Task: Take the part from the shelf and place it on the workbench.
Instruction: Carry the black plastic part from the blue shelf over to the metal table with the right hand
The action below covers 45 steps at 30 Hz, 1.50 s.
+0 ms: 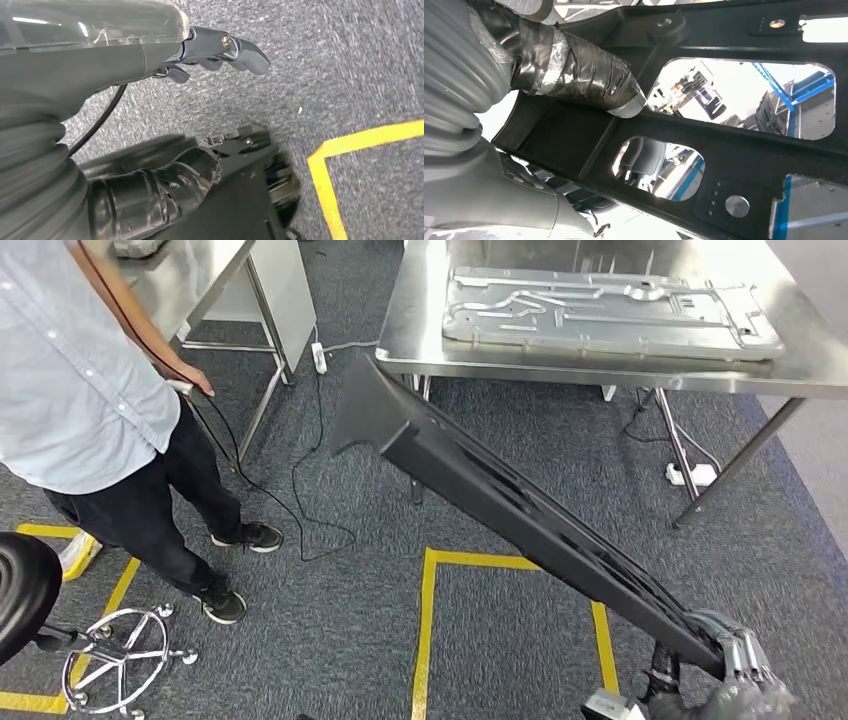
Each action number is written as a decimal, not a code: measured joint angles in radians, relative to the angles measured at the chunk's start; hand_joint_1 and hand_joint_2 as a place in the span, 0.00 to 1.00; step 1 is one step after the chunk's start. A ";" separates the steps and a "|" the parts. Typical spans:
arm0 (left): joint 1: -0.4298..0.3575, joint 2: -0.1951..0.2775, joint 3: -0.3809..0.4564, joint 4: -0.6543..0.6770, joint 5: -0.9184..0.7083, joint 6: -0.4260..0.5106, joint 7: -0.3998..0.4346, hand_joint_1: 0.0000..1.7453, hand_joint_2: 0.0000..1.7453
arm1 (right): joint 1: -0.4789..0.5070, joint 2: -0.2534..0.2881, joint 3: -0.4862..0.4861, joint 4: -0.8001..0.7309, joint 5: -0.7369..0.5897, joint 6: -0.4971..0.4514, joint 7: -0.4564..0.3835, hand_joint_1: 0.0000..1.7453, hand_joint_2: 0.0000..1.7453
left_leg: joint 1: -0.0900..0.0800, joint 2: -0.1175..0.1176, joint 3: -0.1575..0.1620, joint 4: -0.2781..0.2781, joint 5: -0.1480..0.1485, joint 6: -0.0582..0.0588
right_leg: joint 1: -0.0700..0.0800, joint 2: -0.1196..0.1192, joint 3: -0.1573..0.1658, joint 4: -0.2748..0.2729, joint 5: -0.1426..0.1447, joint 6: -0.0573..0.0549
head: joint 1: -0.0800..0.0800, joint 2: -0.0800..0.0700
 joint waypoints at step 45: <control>-0.001 0.005 0.011 0.000 -0.003 -0.014 -0.005 0.00 1.00 | -0.017 -0.013 0.025 0.008 -0.038 0.000 -0.003 1.00 1.00 | -0.004 0.002 0.039 -0.148 0.113 0.049 | 0.013 0.006 -0.010 0.071 -0.064 0.034 | 0.000 0.000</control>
